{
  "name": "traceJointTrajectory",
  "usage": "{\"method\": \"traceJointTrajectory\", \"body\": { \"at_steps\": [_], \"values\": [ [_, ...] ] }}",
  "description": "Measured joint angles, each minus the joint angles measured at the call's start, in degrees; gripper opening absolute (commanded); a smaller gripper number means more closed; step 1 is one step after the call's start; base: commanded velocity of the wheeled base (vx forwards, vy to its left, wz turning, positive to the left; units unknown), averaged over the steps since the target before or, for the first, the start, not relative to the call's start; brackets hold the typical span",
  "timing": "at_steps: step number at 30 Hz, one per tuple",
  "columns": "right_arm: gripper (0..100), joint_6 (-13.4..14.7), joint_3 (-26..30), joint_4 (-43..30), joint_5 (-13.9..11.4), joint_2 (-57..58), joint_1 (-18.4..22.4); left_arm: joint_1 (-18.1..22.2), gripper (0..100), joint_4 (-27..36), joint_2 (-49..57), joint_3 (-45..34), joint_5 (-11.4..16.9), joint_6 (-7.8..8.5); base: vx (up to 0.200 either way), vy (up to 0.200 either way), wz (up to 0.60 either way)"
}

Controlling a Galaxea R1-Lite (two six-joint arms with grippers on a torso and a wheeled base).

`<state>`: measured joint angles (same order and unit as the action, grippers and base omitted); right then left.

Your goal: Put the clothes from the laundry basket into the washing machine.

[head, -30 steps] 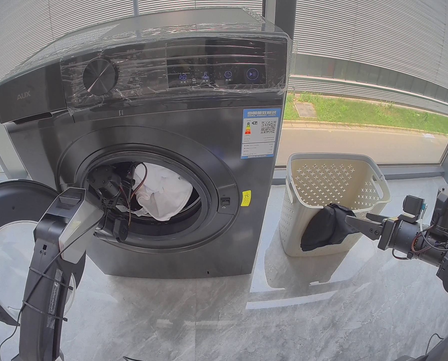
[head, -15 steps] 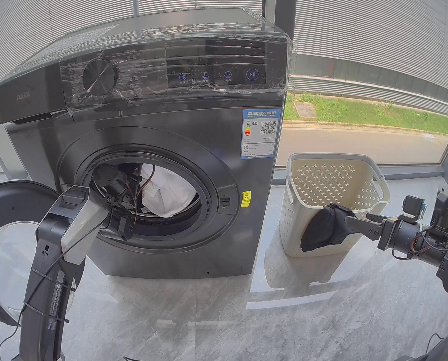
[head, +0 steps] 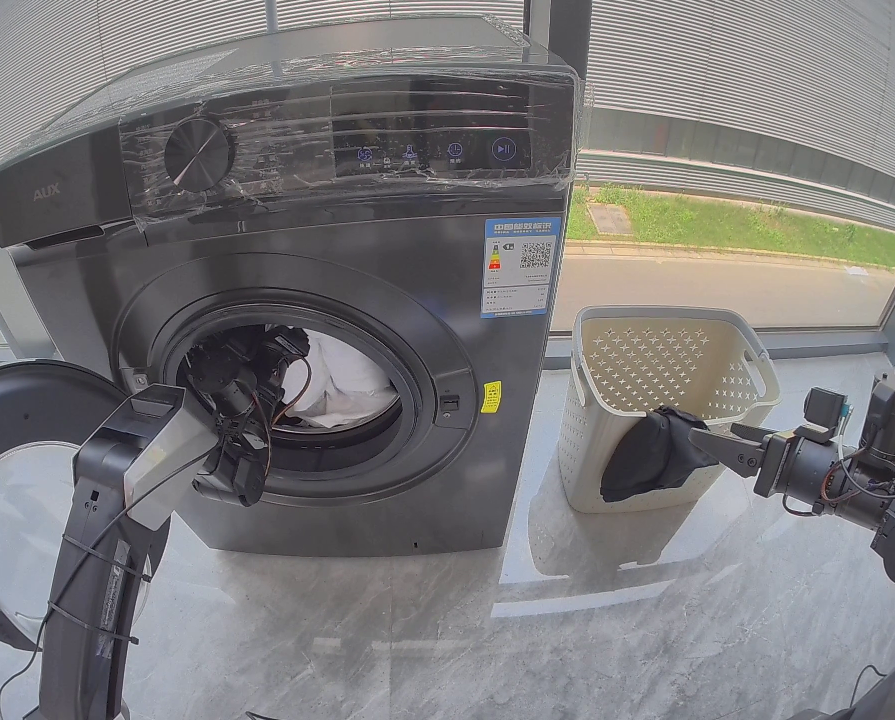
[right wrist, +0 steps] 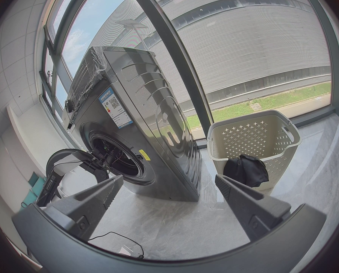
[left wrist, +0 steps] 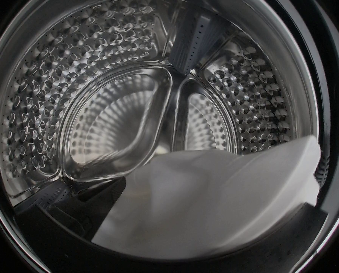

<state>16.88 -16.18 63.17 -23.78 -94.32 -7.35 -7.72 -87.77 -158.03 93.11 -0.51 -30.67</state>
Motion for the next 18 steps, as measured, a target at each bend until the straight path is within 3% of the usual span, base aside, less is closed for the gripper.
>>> {"method": "traceJointTrajectory", "body": {
  "at_steps": [5,7,10,15,18],
  "values": [
    [100,0.0,-0.1,0.0,0.0,0.0,0.0,0.0,100,-0.1,0.0,0.2,4.0,4.49,0.000,0.000,0.00],
    [100,0.0,-0.1,0.0,0.0,-0.1,0.0,0.0,100,0.2,-0.1,0.4,4.5,5.57,0.000,0.000,0.00],
    [100,0.0,-0.1,0.0,0.0,-0.1,0.0,0.0,100,0.5,-0.4,0.7,3.8,4.71,0.000,0.000,0.00],
    [100,0.0,-0.1,0.0,0.0,-0.1,0.0,1.1,100,2.3,-1.2,0.1,0.0,3.17,0.000,0.000,0.00],
    [100,0.0,-0.1,0.0,0.0,-0.1,0.0,1.3,100,2.1,-1.4,-2.0,1.2,2.89,0.000,0.000,0.00]
  ]
}}
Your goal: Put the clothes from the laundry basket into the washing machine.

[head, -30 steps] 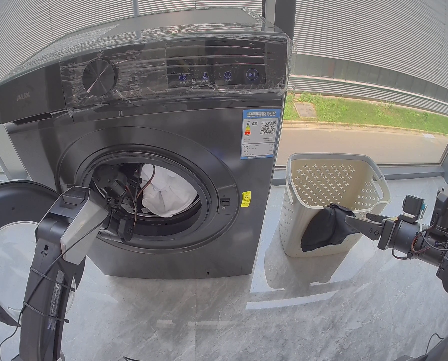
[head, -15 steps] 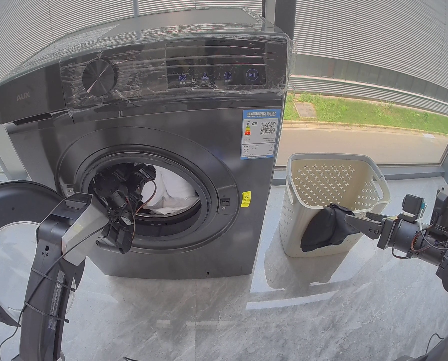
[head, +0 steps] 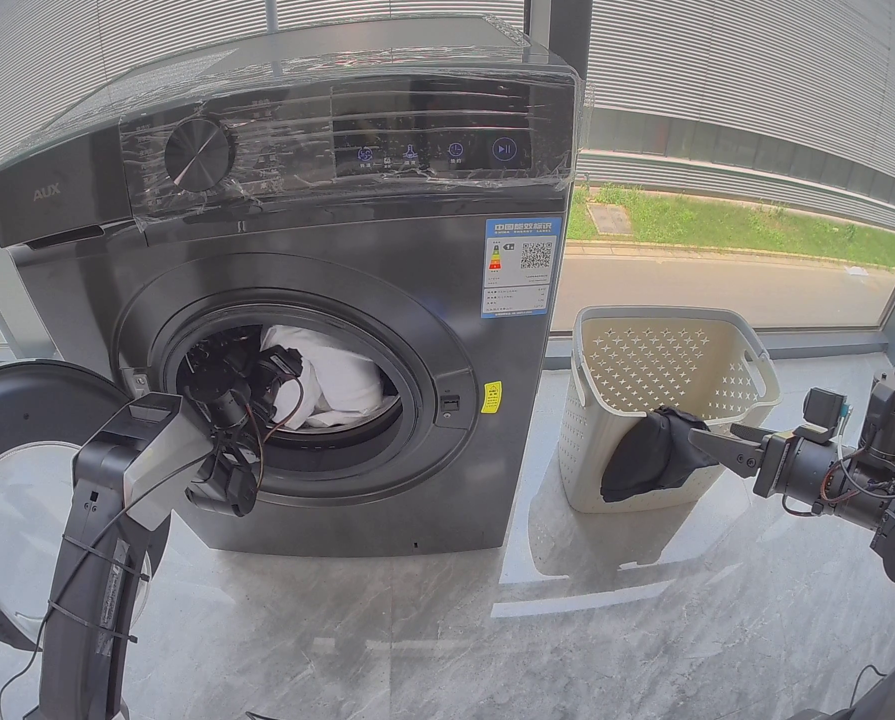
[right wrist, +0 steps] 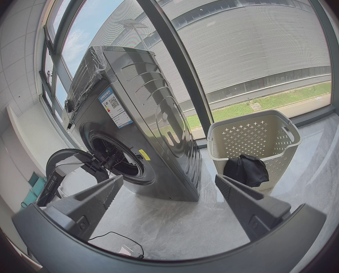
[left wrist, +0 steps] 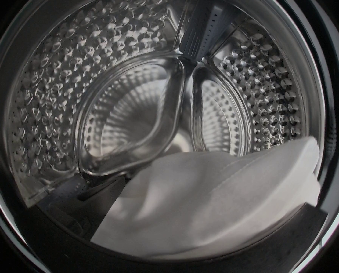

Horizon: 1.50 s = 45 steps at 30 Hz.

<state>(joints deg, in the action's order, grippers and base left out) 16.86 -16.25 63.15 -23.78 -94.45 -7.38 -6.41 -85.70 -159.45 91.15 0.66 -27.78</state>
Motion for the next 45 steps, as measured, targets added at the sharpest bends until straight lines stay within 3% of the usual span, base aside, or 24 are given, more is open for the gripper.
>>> {"method": "traceJointTrajectory", "body": {
  "at_steps": [3,6,13,16,20,24,26,36,45],
  "values": [
    [100,0.0,0.0,0.0,0.0,-0.1,0.0,-1.3,100,-0.7,0.0,-1.0,2.6,-0.76,0.000,0.000,0.00],
    [100,0.0,0.0,0.0,0.0,-0.1,-0.1,-2.1,100,0.7,0.1,-0.2,3.1,-1.52,0.000,0.000,0.00],
    [100,0.0,0.0,0.0,0.0,-0.1,-0.1,-0.9,100,6.1,-0.8,8.2,-2.0,-2.02,0.000,0.000,0.00],
    [100,0.0,0.1,0.0,-0.1,-0.1,-0.1,-0.1,100,6.8,-1.2,10.3,-2.3,-1.94,0.000,0.000,0.00],
    [100,0.0,0.1,0.0,-0.1,-0.2,-0.1,0.0,100,8.4,-1.4,8.6,-0.4,0.39,0.000,0.000,0.00],
    [100,0.0,0.1,0.0,-0.1,-0.1,-0.1,-0.1,100,13.1,-0.6,3.1,3.4,6.44,0.000,0.000,0.00],
    [100,0.0,0.1,0.0,-0.1,-0.1,-0.1,-0.1,100,16.4,0.4,1.4,5.1,7.81,0.000,0.000,0.00],
    [100,-0.7,0.1,0.0,-0.2,-0.4,-0.2,-0.1,100,36.9,6.3,4.5,7.3,8.59,0.000,0.000,0.00],
    [100,-0.8,-0.1,0.0,-0.2,-0.7,-0.2,-1.4,100,39.2,11.5,3.3,7.6,8.24,0.000,0.000,0.00]
  ]
}}
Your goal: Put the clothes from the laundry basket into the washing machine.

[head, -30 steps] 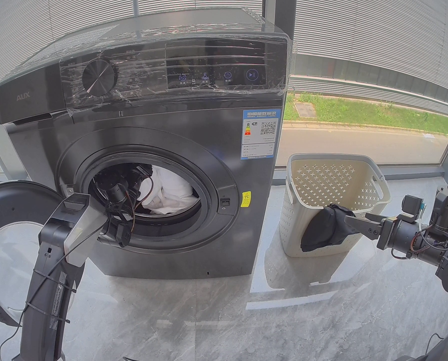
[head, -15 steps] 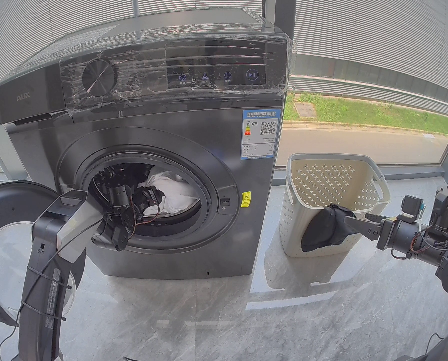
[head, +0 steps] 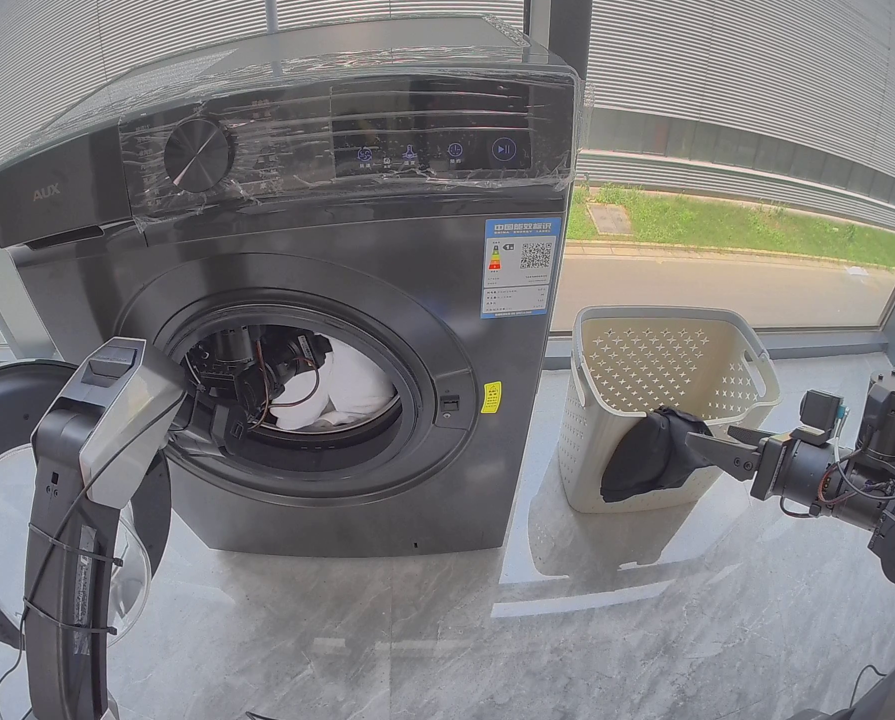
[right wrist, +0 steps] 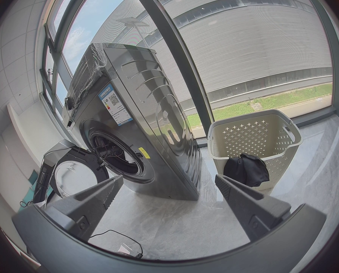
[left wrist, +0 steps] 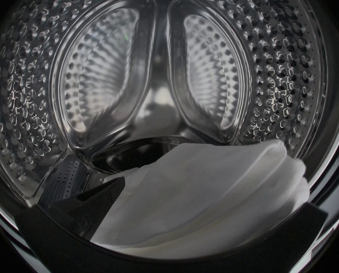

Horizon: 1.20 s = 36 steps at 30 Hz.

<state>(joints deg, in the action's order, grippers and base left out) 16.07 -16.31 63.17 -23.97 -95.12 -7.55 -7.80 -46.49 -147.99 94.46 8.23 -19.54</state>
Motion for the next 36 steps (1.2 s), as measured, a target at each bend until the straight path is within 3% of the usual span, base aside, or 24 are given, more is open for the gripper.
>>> {"method": "traceJointTrajectory", "body": {
  "at_steps": [6,11,13,14,18,19,20,22,26,29,32,36],
  "values": [
    [100,0.0,-0.1,0.0,0.0,-0.1,0.0,0.1,100,0.0,0.3,-1.6,-0.4,0.09,0.000,0.000,0.00],
    [100,0.0,-0.5,0.0,0.0,-0.1,0.0,0.1,100,-0.3,1.4,-9.2,-0.2,1.01,0.000,0.000,0.00],
    [100,0.0,-0.6,0.0,0.0,-0.1,0.0,0.0,100,-1.1,1.9,-12.1,0.1,3.29,0.000,0.000,0.00],
    [100,0.0,-0.7,0.0,0.0,-0.1,0.0,0.0,100,-1.6,2.1,-13.3,0.5,5.29,0.000,0.000,0.00],
    [100,0.0,-1.0,0.0,0.0,-0.2,-0.1,0.4,100,-4.0,2.9,-15.9,5.4,16.07,0.000,0.000,0.00],
    [100,0.0,-1.0,0.0,0.0,-0.2,-0.2,0.5,100,-4.7,3.0,-16.4,6.9,17.93,0.000,0.000,0.00],
    [100,0.0,-1.0,0.0,0.0,-0.2,-0.2,0.5,100,-5.6,3.1,-16.9,8.5,19.57,0.000,0.000,0.00],
    [100,0.0,-1.1,0.0,0.0,-0.2,-0.2,0.5,100,-7.8,3.4,-17.9,11.2,21.13,0.000,0.000,0.00],
    [100,0.0,-1.2,0.0,-0.1,-0.2,-0.2,1.2,100,-10.9,4.0,-20.5,16.3,21.21,0.000,0.000,0.00],
    [100,0.0,-1.3,0.0,-0.1,-0.3,-0.3,2.0,100,-12.6,4.7,-22.9,17.4,21.21,0.000,0.000,0.00],
    [100,0.0,-1.4,0.0,-0.1,-0.4,-0.3,2.8,100,-14.8,5.2,-24.1,17.2,20.60,0.000,0.000,0.00],
    [100,0.0,-1.8,0.0,-0.1,-0.7,-0.3,3.0,100,-17.0,5.1,-22.4,13.5,16.84,0.000,0.000,0.00]
  ]
}}
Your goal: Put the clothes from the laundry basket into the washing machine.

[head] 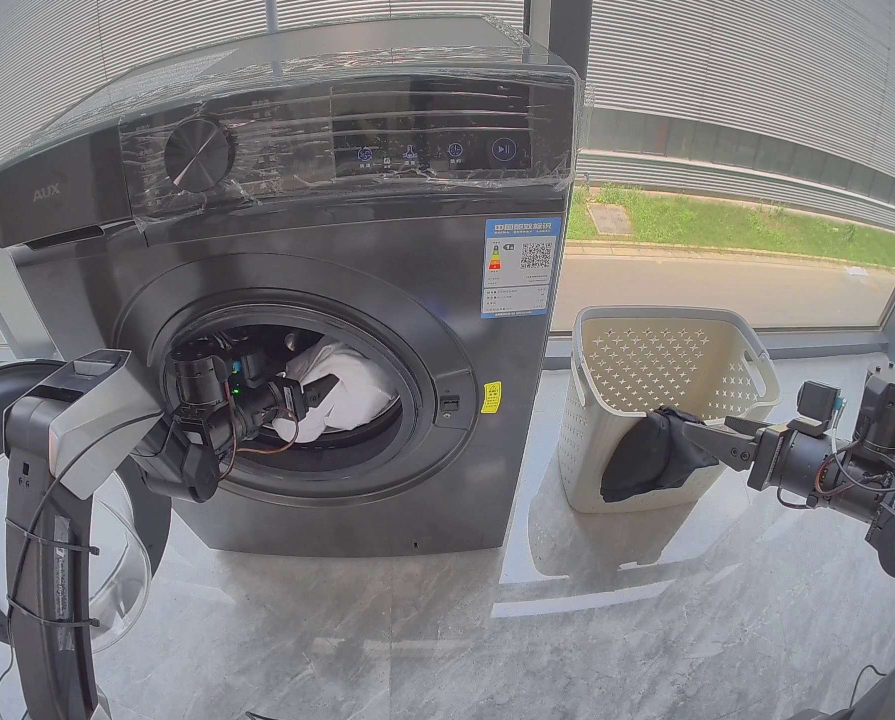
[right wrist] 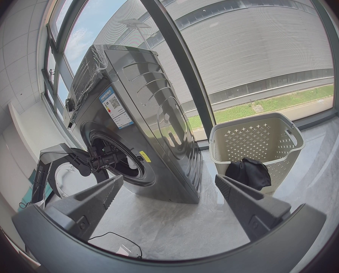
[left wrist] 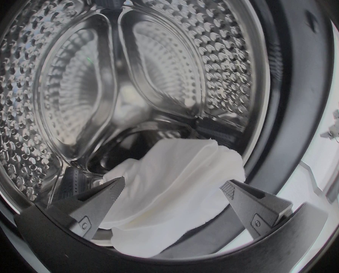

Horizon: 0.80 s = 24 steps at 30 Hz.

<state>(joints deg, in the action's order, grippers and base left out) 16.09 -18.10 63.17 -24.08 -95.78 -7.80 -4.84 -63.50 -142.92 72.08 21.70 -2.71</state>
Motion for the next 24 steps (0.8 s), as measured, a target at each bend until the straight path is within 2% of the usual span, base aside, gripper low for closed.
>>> {"method": "traceJointTrajectory", "body": {
  "at_steps": [5,11,13,18,20,24],
  "values": [
    [100,0.0,-0.3,0.0,0.0,-0.2,-0.1,-0.8,100,-0.6,-2.6,5.7,-6.1,-4.35,0.000,0.000,0.00],
    [100,0.0,-0.5,0.0,0.0,-0.4,-0.2,-2.7,100,-0.6,-7.4,12.8,-8.9,-6.86,0.000,0.000,0.00],
    [100,0.0,-0.5,0.0,0.0,-0.4,-0.2,-3.2,100,-0.5,-8.8,14.9,-10.4,-8.24,0.000,0.000,0.00],
    [100,0.0,-0.5,0.0,0.1,-0.4,-0.3,-4.4,100,0.1,-12.3,21.7,-15.7,-13.47,0.000,0.000,0.00],
    [100,0.0,-0.5,0.0,0.1,-0.3,-0.3,-4.6,100,0.5,-13.1,23.3,-16.3,-14.26,0.000,0.000,0.00],
    [100,0.0,-0.4,0.0,0.1,-0.3,-0.3,-4.7,100,2.9,-12.0,23.0,-16.4,-14.51,0.000,0.000,0.00]
  ]
}}
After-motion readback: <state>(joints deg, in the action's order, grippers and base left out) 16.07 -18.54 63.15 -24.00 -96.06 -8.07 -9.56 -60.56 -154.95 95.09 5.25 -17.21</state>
